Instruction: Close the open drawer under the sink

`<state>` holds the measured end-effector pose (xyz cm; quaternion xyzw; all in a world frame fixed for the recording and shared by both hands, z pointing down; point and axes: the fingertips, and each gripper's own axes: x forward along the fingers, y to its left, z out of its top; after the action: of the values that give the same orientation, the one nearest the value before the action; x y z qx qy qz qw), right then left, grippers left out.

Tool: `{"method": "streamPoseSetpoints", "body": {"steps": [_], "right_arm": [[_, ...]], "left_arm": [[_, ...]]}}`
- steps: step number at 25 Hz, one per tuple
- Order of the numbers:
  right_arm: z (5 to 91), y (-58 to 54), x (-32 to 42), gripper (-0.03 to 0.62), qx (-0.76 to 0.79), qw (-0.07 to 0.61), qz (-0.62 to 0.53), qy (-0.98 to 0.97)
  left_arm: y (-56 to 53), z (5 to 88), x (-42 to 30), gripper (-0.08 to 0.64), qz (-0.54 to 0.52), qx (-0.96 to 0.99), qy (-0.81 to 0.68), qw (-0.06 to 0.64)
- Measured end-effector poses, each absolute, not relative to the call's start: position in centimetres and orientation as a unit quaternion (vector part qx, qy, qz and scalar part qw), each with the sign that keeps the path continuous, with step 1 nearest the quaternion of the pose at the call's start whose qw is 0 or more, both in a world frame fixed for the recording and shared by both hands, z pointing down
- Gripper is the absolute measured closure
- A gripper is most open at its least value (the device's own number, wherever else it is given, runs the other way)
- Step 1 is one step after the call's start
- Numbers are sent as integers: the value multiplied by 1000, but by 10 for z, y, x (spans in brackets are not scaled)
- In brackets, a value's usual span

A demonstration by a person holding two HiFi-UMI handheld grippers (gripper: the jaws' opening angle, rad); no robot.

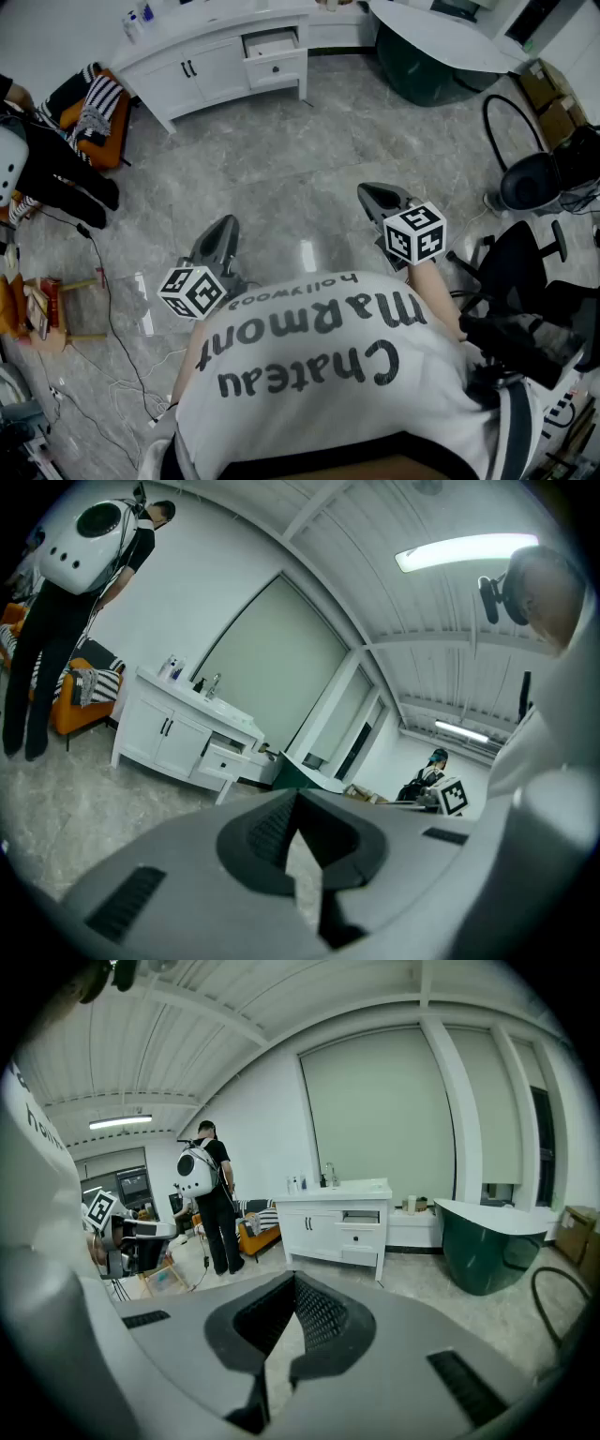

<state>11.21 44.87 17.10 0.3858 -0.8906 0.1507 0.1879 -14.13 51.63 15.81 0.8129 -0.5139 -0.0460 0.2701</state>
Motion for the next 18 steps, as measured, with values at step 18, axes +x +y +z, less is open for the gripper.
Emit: {"method": "streamPoseSetpoints", "body": {"steps": [18], "right_arm": [[161,442,122,581,403,80,239,-880]], "left_arm": [[526,143,-127,552,1,864,-465,193]]}}
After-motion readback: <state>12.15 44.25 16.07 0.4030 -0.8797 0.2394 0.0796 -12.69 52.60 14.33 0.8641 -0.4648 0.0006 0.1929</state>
